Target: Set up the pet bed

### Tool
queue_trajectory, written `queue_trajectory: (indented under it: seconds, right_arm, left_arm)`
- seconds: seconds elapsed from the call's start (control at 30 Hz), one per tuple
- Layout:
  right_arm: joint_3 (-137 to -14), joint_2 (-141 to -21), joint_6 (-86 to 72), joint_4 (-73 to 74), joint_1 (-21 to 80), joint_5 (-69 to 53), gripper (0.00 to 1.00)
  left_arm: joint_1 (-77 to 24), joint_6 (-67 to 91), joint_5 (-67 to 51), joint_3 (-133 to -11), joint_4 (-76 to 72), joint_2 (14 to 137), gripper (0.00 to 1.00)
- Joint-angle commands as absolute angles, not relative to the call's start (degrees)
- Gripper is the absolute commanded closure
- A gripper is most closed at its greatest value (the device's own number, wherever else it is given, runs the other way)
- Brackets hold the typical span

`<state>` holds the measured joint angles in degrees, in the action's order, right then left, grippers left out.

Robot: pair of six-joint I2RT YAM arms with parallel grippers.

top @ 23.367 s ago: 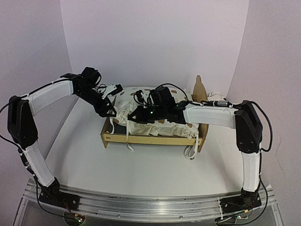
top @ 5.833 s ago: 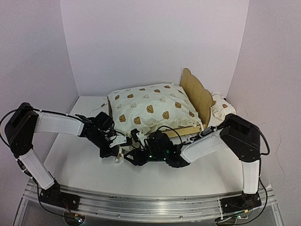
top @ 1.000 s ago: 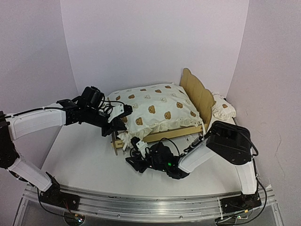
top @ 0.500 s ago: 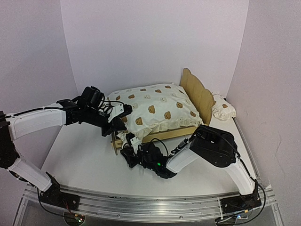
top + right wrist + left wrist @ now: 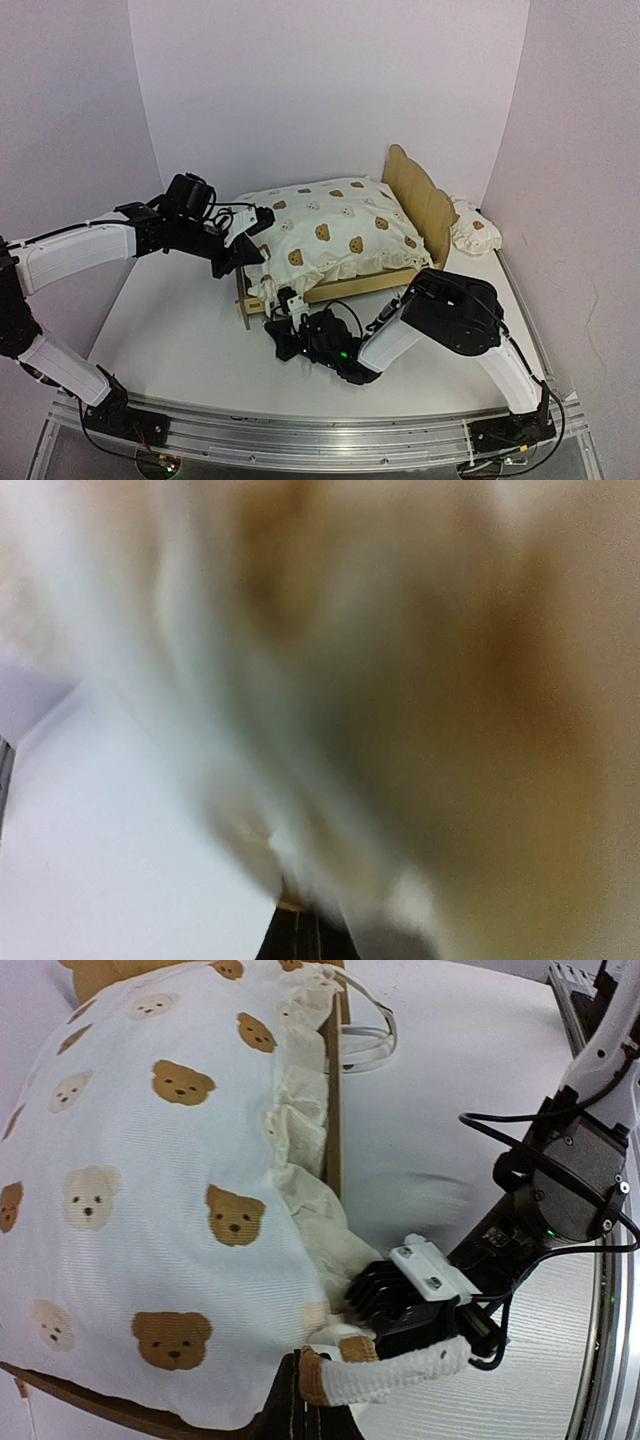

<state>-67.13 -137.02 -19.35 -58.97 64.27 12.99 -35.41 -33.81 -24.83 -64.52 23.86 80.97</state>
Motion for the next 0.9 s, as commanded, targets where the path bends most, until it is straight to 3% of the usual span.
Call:
queue_trajectory:
  seconds: [0.0, 0.43, 0.87]
  right_arm:
    - [-60.07, -131.81, -24.4, -58.95, 64.25, 13.24, 1.0]
    - [-41.19, -118.18, -27.49, -49.97, 64.14, 19.43, 1.0]
    - [-32.13, -111.52, -30.5, -39.4, 60.76, 17.92, 1.0]
  left_arm:
    - [-33.43, -32.62, -24.52, -72.01, 25.68, 80.02, 1.0]
    - [-25.87, -34.24, -24.68, -81.75, 31.14, 77.78, 1.0]
    - [-21.66, -37.41, -25.21, -79.89, 31.68, 74.73, 1.0]
